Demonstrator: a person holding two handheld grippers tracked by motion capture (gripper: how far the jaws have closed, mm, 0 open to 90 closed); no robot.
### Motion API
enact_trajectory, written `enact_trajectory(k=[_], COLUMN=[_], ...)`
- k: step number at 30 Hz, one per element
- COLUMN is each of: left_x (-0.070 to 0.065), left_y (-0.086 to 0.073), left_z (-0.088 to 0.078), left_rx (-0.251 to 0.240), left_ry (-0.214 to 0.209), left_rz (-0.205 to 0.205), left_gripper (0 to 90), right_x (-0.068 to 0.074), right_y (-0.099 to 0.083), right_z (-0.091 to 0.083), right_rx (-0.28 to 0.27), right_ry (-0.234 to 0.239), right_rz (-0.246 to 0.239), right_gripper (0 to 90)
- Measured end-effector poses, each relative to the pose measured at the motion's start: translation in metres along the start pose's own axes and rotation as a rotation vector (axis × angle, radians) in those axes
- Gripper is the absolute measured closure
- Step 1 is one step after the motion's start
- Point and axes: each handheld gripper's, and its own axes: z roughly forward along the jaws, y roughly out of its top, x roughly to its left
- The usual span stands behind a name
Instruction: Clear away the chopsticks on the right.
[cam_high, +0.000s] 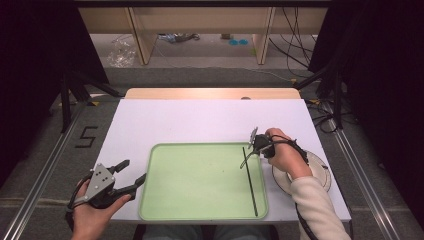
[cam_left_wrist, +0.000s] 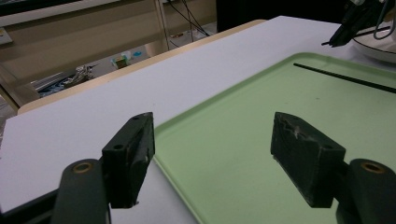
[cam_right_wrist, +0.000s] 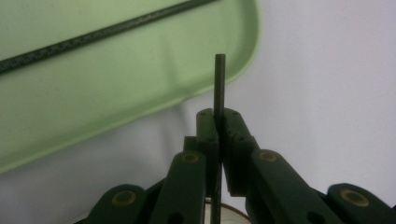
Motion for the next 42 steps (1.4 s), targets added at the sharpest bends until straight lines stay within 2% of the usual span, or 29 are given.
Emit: enact_trajectory(k=[1,2,3,8,9,10,11,12,13,14,17,22,23,25,26,27,28,29,30,31,32,33,34,35,36,37,38,39,42], left_x=[0.000,0.000,0.000,0.000,0.000,0.000,0.000,0.000,0.000,0.000,0.000,0.000,0.000,0.000,0.000,0.000,0.000,0.000,0.000,0.000,0.000,0.000,0.000,0.000,0.000,0.000,0.000,0.000,0.000], left_y=[0.000,0.000,0.000,0.000,0.000,0.000,0.000,0.000,0.000,0.000,0.000,0.000,0.000,0.000,0.000,0.000,0.000,0.000,0.000,0.000,0.000,0.000,0.000,0.000,0.000,0.000,0.000,0.000,0.000], left_z=[0.000,0.000,0.000,0.000,0.000,0.000,0.000,0.000,0.000,0.000,0.000,0.000,0.000,0.000,0.000,0.000,0.000,0.000,0.000,0.000,0.000,0.000,0.000,0.000,0.000,0.000,0.000,0.001,0.001], left_rx=[0.000,0.000,0.000,0.000,-0.001,-0.001,0.001,0.001,-0.001,-0.001,-0.001,-0.002,-0.002,-0.002,-0.003,-0.003,-0.003,-0.002,-0.003,-0.003,-0.003,-0.003,-0.003,-0.003,-0.003,-0.003,-0.003,-0.003,-0.003], left_ry=[0.001,0.001,0.001,0.001,0.000,0.000,-0.001,-0.001,0.000,0.000,0.001,0.000,0.000,0.000,0.000,0.000,-0.001,0.000,0.000,0.000,0.000,-0.001,-0.001,-0.001,-0.001,-0.001,-0.001,-0.001,-0.002], left_rz=[0.001,0.001,0.001,0.002,0.001,0.001,0.001,0.001,0.000,0.000,0.003,0.003,0.002,0.002,0.002,0.002,0.001,0.000,-0.001,-0.001,0.000,-0.001,-0.001,0.001,0.001,0.001,-0.001,-0.002,-0.004], left_gripper=[30.6,30.6,30.6,30.6,30.6,30.6,30.6,30.6,30.6,30.6,30.6,30.6,30.6,30.6,30.6,30.6,30.7,30.7,30.6,30.7,30.7,30.6,30.6,30.6,30.7,30.6,30.6,30.6,30.6], right_x=[-0.001,-0.001,-0.002,-0.006,-0.005,-0.005,-0.006,-0.006,-0.008,-0.008,-0.008,-0.010,-0.009,-0.010,-0.010,-0.011,-0.012,-0.013,-0.013,-0.014,-0.014,-0.017,-0.017,-0.019,-0.020,-0.020,-0.022,-0.022,-0.024], right_y=[0.001,0.001,0.002,0.004,0.005,0.005,0.006,0.006,0.007,0.007,0.010,0.010,0.011,0.012,0.012,0.012,0.012,0.011,0.010,0.009,0.009,0.007,0.007,0.003,0.002,0.002,-0.001,-0.001,-0.007], right_z=[-0.004,-0.004,-0.008,-0.016,-0.020,-0.020,-0.027,-0.027,-0.034,-0.034,-0.044,-0.052,-0.056,-0.060,-0.060,-0.063,-0.067,-0.074,-0.078,-0.081,-0.081,-0.090,-0.090,-0.096,-0.098,-0.098,-0.102,-0.102,-0.109], right_rx=[-0.025,-0.025,-0.048,-0.118,-0.129,-0.129,-0.153,-0.153,-0.175,-0.175,-0.233,-0.280,-0.315,-0.348,-0.348,-0.374,-0.411,-0.478,-0.518,-0.551,-0.551,-0.620,-0.620,-0.687,-0.715,-0.715,-0.767,-0.767,-0.850], right_ry=[-0.025,-0.025,-0.050,-0.112,-0.125,-0.125,-0.161,-0.161,-0.195,-0.195,-0.220,-0.266,-0.284,-0.292,-0.292,-0.309,-0.319,-0.326,-0.332,-0.332,-0.332,-0.342,-0.342,-0.337,-0.336,-0.336,-0.322,-0.322,-0.307], right_rz=[0.001,0.001,-0.002,-0.016,0.018,0.018,0.021,0.021,0.016,0.016,0.040,0.045,0.070,0.092,0.092,0.100,0.117,0.166,0.184,0.210,0.210,0.262,0.262,0.312,0.339,0.339,0.387,0.387,0.471], right_gripper=[87.7,87.7,87.7,87.8,87.8,87.8,87.9,87.9,87.9,87.9,87.9,87.9,87.9,88.0,88.0,88.0,88.0,88.0,88.0,88.0,88.0,88.0,88.0,88.0,88.0,88.0,88.0,88.0,88.0])
